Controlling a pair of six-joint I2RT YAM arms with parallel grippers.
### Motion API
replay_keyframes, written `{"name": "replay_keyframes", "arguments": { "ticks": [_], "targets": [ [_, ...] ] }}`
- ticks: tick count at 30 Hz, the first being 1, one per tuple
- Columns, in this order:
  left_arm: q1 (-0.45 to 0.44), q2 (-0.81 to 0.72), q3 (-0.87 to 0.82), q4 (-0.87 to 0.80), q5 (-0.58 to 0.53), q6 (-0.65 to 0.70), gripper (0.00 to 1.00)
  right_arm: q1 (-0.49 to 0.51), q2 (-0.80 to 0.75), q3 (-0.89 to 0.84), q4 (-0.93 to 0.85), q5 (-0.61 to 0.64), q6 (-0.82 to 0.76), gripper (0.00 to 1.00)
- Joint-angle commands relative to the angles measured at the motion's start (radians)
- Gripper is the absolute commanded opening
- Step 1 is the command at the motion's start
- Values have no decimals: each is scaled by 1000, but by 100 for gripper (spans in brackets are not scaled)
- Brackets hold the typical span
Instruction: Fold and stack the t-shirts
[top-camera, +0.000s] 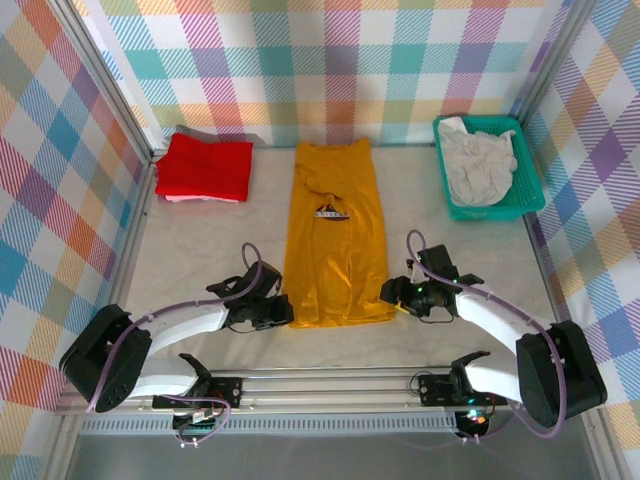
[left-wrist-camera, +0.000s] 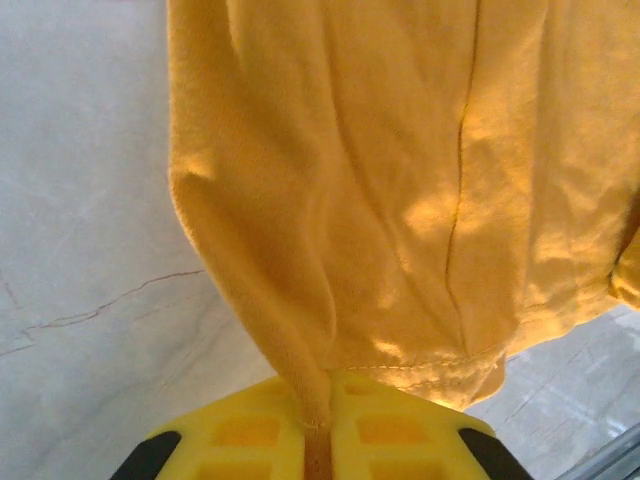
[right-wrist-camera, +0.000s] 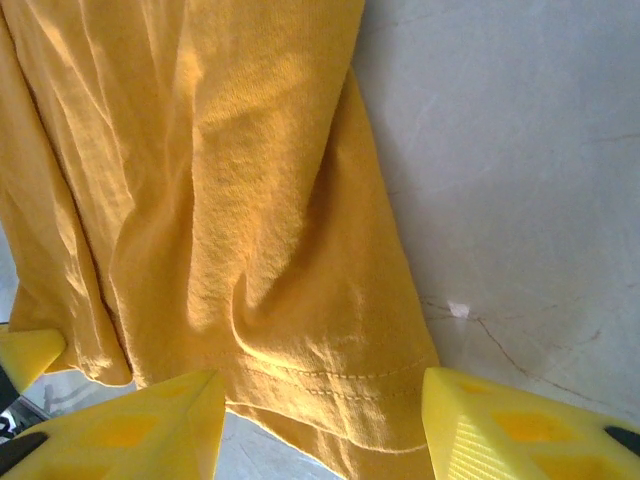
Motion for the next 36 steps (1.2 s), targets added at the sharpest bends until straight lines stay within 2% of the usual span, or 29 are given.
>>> {"name": "replay_keyframes", "arguments": {
  "ticks": [1, 6, 11, 14, 19, 23, 27, 30, 34, 36],
  "targets": [
    [-11, -1, 17, -5, -21, 12, 2, 0, -42, -14, -65, 9, 2, 56],
    [-10, -8, 9, -5, -36, 9, 0, -1, -74, -16, -93, 35, 47, 57],
    [-11, -26, -2, -3, -48, 9, 0, 6, 43, 8, -29, -76, 43, 56],
    [-11, -36, -10, -10, -51, 6, 0, 35, 90, 23, -9, -79, 37, 54],
    [-11, -61, -34, 3, -59, -10, 0, 59, 145, 29, 55, -125, 52, 44],
    [-10, -72, -35, -6, -72, -6, 0, 79, 158, 31, 78, -114, 71, 35],
    [-11, -75, -29, -3, -76, -7, 0, 95, 150, 42, 84, -111, 95, 35],
    [-10, -66, -18, -5, -75, -1, 0, 114, 142, 57, 70, -101, 112, 41],
    [-11, -57, -11, -10, -73, 9, 0, 127, 152, 60, 60, -78, 123, 38],
    [-11, -56, -12, -10, -77, 10, 0, 127, 158, 54, 64, -67, 123, 31]
  ]
}}
